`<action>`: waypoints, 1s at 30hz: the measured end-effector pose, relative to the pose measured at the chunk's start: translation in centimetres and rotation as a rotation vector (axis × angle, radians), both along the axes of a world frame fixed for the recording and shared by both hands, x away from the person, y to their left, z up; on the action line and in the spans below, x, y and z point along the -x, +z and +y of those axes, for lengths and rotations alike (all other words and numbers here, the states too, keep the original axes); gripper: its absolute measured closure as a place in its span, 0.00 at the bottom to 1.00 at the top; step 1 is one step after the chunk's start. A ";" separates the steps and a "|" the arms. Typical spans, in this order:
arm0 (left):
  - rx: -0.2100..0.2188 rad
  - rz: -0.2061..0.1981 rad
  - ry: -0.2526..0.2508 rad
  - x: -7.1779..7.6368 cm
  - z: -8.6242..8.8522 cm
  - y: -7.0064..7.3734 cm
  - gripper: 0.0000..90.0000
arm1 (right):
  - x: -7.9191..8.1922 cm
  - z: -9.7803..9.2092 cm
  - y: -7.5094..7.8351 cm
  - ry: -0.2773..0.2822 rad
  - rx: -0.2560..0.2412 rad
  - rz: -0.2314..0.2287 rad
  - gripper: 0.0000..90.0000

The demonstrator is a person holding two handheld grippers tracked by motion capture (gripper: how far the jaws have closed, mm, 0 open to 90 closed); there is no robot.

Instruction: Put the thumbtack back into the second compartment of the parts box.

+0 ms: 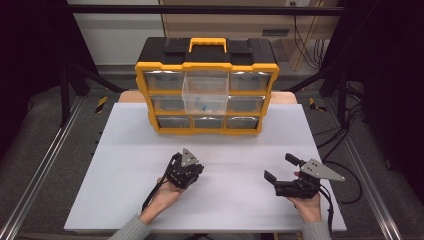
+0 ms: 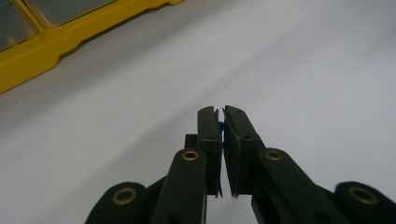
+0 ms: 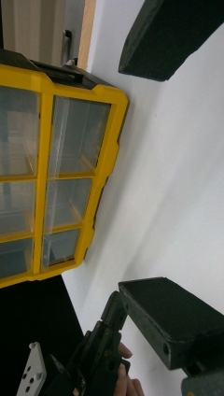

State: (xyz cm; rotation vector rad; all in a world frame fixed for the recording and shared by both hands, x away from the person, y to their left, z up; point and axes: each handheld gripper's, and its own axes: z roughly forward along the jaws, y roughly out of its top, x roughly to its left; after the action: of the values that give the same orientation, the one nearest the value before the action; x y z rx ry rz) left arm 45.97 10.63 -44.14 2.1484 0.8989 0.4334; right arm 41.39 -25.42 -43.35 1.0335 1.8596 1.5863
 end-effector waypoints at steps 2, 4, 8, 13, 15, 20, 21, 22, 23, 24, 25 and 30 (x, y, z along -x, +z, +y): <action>0.003 -0.004 -0.001 0.0 0.2 0.3 0.94 | 0.0 -0.1 0.0 0.003 0.007 0.002 0.00; 0.008 -0.005 0.000 0.1 0.3 0.6 0.94 | 0.0 0.0 0.0 0.003 0.007 0.004 0.00; 0.013 -0.013 -0.006 0.2 0.5 1.1 0.94 | 0.0 -0.1 0.0 0.003 0.009 0.002 0.00; 0.026 -0.026 -0.012 0.4 0.8 1.9 0.94 | 0.0 -0.1 0.0 0.003 0.009 0.002 0.00; 0.027 -0.028 -0.013 0.5 0.9 2.2 0.94 | 0.0 -0.1 0.0 0.004 0.007 0.005 0.00; 0.040 -0.043 -0.013 0.6 1.4 3.2 0.94 | 0.0 0.0 0.0 0.000 0.001 0.009 0.00; 0.042 -0.044 -0.015 0.6 1.5 3.4 0.94 | -0.1 0.0 -0.1 0.002 0.010 0.001 0.00; 0.043 -0.049 -0.016 0.6 1.6 3.6 0.94 | -0.1 0.0 -0.1 0.002 0.011 -0.001 0.00; 0.046 -0.051 -0.017 0.6 1.7 3.9 0.94 | -0.1 0.0 -0.1 0.001 0.011 0.006 0.00; 0.048 -0.052 -0.017 0.6 1.8 4.1 0.94 | -0.1 0.0 -0.1 0.003 0.011 0.007 0.00; 0.052 -0.055 -0.016 0.6 2.0 4.3 0.94 | -0.1 0.0 -0.1 0.003 0.012 0.009 0.00; 0.064 -0.067 -0.020 0.6 2.4 5.2 0.94 | -0.1 0.0 -0.1 0.001 0.011 0.002 0.00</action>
State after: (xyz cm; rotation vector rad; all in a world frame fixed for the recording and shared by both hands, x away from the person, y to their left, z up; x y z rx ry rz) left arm 45.34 13.05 -38.97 2.0710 0.8418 0.4584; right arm 41.48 -25.42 -43.45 1.0306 1.8683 1.5745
